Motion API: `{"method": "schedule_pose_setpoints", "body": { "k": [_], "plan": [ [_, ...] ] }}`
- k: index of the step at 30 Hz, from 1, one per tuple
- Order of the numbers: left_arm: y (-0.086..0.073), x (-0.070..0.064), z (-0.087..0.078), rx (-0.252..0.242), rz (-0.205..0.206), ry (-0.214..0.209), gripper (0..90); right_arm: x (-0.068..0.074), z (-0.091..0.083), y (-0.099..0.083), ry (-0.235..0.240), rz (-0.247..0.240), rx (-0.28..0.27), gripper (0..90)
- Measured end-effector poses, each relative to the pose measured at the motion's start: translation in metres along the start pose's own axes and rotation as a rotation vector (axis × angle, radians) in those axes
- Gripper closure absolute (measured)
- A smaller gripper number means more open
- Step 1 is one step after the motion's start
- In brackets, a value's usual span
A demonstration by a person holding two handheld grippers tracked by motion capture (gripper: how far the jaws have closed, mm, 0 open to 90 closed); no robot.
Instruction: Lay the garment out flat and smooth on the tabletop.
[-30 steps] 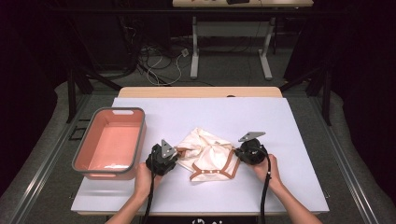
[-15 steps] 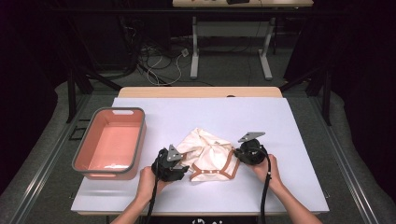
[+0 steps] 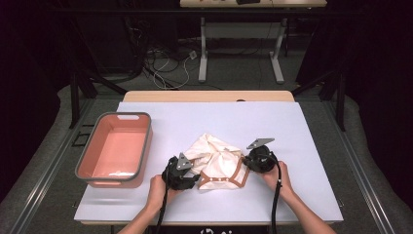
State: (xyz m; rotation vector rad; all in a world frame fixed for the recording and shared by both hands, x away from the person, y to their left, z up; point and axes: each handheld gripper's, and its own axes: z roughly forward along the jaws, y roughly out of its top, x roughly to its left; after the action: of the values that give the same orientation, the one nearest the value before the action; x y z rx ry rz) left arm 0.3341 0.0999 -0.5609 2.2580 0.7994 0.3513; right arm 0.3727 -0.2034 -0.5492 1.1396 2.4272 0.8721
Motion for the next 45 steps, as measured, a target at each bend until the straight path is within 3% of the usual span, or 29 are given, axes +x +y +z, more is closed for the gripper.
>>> {"method": "schedule_pose_setpoints", "body": {
  "k": [2,4,5,6,10,14,21,26,32,38,43,44,45],
  "plan": [
    [-0.001,0.0,0.002,-0.025,-0.011,-0.027,64.7,0.001,0.001,0.0,0.0,0.005,0.002,80.2],
    [-0.001,0.0,0.003,-0.03,0.002,-0.033,76.6,0.002,0.0,0.0,-0.002,-0.002,0.005,80.5],
    [0.0,-0.001,0.004,-0.03,0.004,-0.033,76.6,0.002,0.0,0.0,-0.002,-0.002,0.005,80.5],
    [0.001,-0.004,0.004,-0.028,0.013,-0.023,84.3,0.002,0.0,0.0,-0.002,-0.003,0.005,81.4],
    [0.002,-0.008,0.004,-0.021,0.025,0.01,88.8,0.002,-0.001,0.0,-0.016,-0.009,0.008,85.3],
    [0.003,-0.008,0.002,-0.015,0.026,0.018,89.1,0.002,-0.003,-0.001,-0.018,-0.017,0.0,85.8],
    [0.002,0.003,-0.011,-0.037,-0.012,0.042,89.2,0.003,-0.004,-0.001,-0.05,-0.037,0.002,86.4],
    [0.0,0.013,-0.022,-0.052,-0.047,0.103,89.2,0.003,-0.005,0.0,-0.064,-0.04,0.004,86.4],
    [-0.001,0.022,-0.027,-0.065,-0.079,0.144,88.9,-0.002,-0.007,-0.001,-0.094,-0.034,0.005,86.2],
    [-0.002,0.022,-0.023,-0.028,-0.081,0.114,86.4,-0.001,-0.004,-0.002,-0.089,-0.037,0.009,85.2],
    [0.0,0.015,-0.024,-0.018,-0.07,0.082,78.2,-0.002,-0.005,-0.002,-0.087,-0.033,0.008,78.3],
    [0.001,0.013,-0.024,-0.015,-0.062,0.075,69.1,-0.002,-0.004,-0.002,-0.081,-0.029,0.002,74.3],
    [0.001,0.012,-0.023,-0.015,-0.057,0.064,66.0,-0.002,-0.005,-0.002,-0.083,-0.034,-0.001,72.5]
  ]
}}
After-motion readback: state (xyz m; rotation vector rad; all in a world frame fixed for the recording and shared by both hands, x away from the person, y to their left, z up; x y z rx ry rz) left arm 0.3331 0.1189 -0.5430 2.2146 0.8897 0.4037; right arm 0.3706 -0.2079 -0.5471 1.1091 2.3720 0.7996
